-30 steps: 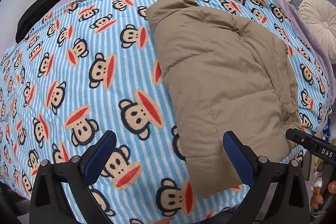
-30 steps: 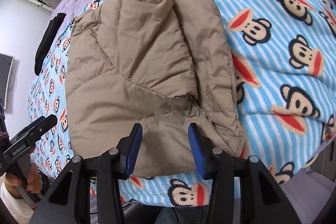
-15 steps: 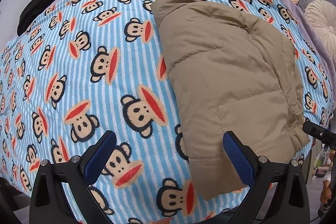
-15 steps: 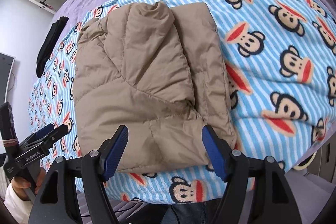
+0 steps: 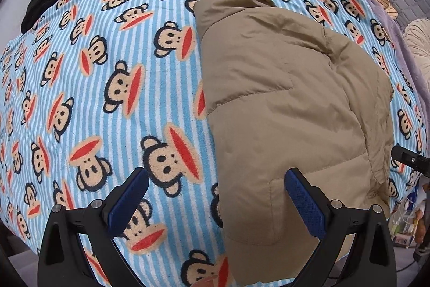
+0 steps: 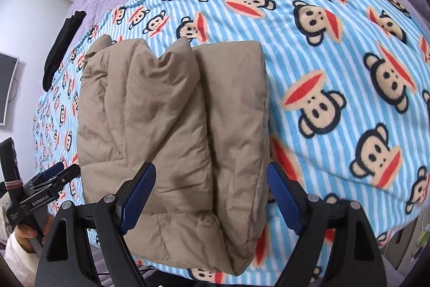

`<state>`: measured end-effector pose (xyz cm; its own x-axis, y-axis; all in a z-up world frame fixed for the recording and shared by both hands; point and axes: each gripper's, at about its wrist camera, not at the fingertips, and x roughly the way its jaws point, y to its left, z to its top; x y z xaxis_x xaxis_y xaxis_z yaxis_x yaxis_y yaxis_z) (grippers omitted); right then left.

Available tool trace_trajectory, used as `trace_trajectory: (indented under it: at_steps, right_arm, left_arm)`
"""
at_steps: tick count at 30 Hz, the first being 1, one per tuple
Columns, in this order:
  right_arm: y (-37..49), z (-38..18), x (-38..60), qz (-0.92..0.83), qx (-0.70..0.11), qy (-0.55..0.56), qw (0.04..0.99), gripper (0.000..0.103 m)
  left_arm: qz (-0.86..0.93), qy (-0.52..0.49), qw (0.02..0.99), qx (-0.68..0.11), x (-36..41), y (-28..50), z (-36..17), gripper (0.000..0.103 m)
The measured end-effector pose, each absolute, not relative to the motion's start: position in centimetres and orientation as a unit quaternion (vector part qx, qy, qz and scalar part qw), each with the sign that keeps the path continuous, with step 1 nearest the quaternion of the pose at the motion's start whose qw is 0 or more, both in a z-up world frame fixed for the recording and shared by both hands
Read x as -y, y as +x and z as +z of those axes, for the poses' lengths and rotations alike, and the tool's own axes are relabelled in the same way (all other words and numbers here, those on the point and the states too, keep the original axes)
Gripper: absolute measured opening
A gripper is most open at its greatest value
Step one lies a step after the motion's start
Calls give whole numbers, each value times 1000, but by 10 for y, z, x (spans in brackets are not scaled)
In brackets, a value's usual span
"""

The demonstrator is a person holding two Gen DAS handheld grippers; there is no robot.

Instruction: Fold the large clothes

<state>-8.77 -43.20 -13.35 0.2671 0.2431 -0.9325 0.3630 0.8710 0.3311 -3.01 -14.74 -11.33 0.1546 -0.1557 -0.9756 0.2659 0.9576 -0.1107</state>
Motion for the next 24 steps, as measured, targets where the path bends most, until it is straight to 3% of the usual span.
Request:
trace_trajectory:
  at_steps: [8,19,20,21,24]
  right_arm:
    - [-75,-154,444,-13,-623,234,746,88]
    - [-56,-191,467,30,-631,296,716,90]
    - [-55,-194,468,39,-631,307,712,92]
    - [-54,-196,468,54,-627,328,705,103]
    - [-50,-200,468,106,-607,393,683,103]
  left_arm:
    - [-163,9,745,-646,155,-15,-122,101]
    - [-242,-82,702,-665,150,8,-146,101]
    - [-245,-89,699,-666,150,10,-148,101]
    - [-251,-98,695,-667,149,12,-149,101]
    - [-266,-116,681,-672,151,17,-157,101]
